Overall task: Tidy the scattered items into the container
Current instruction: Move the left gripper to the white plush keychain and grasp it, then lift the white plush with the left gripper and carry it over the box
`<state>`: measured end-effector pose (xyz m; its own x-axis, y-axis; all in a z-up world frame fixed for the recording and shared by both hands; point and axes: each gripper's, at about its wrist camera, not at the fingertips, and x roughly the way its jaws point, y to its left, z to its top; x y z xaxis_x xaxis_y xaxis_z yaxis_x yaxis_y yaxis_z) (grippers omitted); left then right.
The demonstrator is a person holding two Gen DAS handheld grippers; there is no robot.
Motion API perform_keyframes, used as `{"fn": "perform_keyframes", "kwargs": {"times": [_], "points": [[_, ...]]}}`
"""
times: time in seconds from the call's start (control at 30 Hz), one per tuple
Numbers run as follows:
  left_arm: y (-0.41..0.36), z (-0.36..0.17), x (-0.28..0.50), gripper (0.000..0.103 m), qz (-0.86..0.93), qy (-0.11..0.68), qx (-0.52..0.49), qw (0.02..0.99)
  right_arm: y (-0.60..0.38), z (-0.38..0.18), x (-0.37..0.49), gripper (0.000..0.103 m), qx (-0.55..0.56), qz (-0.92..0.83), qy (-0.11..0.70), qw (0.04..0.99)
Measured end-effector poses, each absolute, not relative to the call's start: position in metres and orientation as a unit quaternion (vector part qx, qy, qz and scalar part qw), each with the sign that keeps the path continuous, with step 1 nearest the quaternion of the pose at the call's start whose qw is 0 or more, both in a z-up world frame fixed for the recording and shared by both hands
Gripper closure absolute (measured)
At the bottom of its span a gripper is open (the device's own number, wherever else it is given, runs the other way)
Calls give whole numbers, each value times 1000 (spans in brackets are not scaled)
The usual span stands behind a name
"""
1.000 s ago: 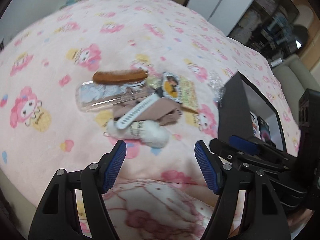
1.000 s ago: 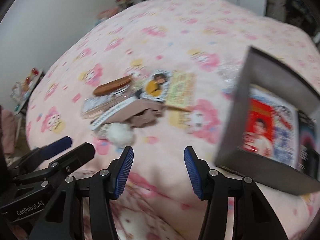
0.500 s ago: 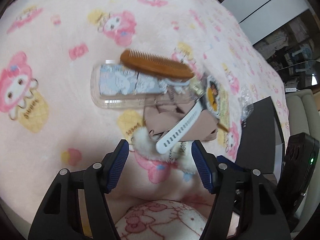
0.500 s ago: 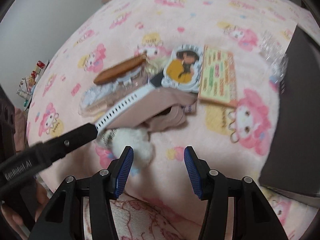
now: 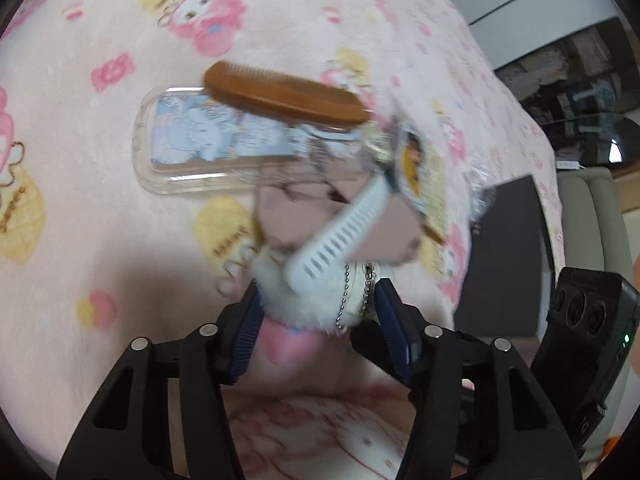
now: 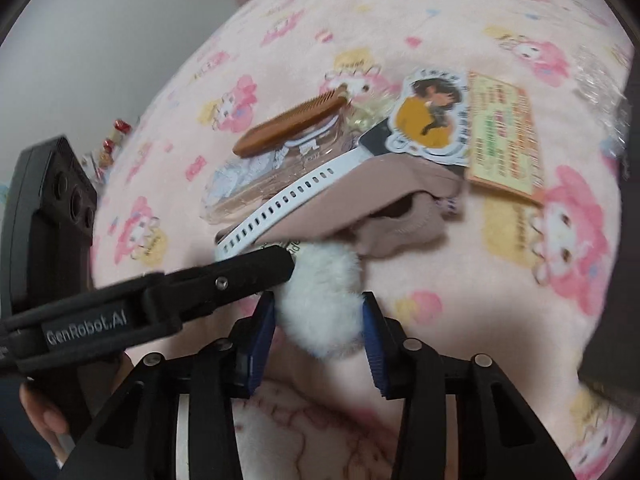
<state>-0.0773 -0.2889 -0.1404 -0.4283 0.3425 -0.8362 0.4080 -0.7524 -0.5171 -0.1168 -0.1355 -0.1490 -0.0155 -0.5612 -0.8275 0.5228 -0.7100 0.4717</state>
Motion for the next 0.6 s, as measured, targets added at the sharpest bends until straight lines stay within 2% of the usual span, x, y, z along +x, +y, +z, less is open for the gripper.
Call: {"fn": "perform_keyframes", "kwargs": {"times": [0.3, 0.6], "points": [[-209, -97, -49, 52, -786, 335, 513, -79, -43, -97, -71, 68, 544, -762, -32, 349], [-90, -99, -42, 52, -777, 256, 552, -164, 69, -107, -41, 68, 554, -782, -57, 280]]}}
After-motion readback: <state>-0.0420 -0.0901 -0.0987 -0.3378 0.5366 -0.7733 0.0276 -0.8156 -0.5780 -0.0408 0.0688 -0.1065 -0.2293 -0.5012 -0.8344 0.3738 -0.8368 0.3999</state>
